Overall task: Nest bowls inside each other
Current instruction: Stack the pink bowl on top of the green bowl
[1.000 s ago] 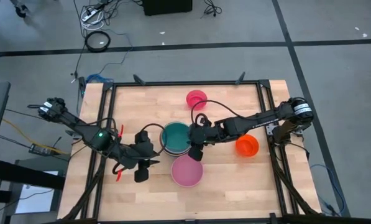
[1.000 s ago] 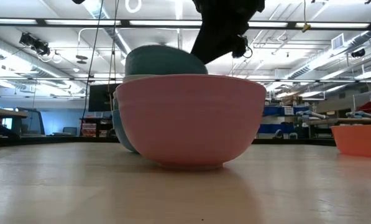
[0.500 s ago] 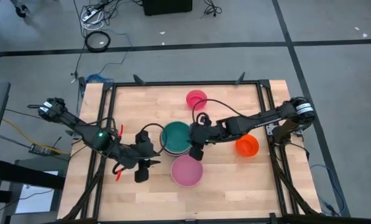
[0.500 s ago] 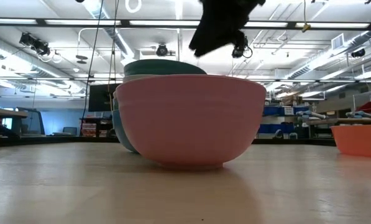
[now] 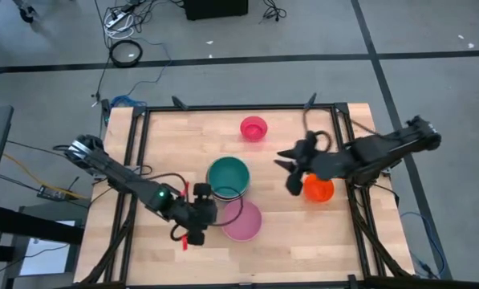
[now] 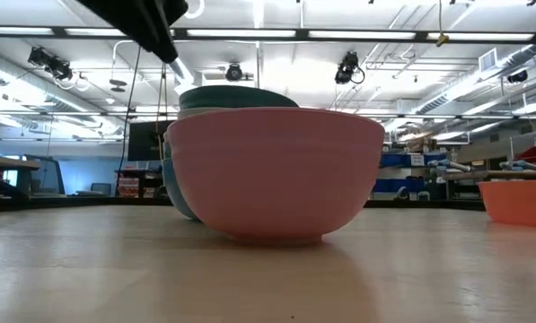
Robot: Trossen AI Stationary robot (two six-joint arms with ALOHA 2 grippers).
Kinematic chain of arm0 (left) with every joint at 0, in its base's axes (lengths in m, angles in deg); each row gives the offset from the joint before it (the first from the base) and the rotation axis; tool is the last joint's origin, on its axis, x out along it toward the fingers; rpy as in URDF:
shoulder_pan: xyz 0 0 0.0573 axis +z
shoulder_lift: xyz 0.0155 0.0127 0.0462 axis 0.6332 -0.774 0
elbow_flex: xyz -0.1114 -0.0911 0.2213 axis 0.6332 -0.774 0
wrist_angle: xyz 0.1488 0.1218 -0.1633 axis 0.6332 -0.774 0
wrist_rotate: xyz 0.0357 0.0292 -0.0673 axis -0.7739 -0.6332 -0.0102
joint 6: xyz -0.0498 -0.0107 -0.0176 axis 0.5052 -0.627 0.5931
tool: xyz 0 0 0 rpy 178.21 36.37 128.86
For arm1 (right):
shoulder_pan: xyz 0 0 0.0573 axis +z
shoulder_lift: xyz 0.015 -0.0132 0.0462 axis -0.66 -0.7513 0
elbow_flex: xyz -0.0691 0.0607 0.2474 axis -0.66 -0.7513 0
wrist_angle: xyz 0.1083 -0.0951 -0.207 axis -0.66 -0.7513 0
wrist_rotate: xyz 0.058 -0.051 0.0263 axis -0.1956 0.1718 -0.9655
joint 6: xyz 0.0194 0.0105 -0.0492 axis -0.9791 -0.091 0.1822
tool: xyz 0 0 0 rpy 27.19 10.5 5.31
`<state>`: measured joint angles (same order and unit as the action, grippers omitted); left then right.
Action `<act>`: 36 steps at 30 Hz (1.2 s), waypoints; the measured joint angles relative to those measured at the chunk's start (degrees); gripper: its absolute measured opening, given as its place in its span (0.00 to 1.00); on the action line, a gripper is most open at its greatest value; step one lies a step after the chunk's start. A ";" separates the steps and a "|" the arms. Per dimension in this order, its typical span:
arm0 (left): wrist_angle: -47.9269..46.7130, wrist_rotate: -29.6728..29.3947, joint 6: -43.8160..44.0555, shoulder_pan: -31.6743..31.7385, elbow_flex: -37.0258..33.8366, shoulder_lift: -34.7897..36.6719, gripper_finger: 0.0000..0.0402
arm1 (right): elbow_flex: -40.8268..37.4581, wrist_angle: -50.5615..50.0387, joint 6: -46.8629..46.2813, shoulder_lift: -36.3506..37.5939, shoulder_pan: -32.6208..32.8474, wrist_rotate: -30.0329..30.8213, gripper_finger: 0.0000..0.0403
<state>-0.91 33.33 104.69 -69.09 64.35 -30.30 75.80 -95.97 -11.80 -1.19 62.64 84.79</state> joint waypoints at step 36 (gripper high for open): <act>4.71 8.02 -30.35 1.38 6.16 -14.38 0.33 | 0.00 -5.61 -9.30 1.44 4.55 -1.43 0.27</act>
<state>3.80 41.35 74.34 -67.71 70.52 -44.68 75.80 -101.58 -21.11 0.26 67.19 83.36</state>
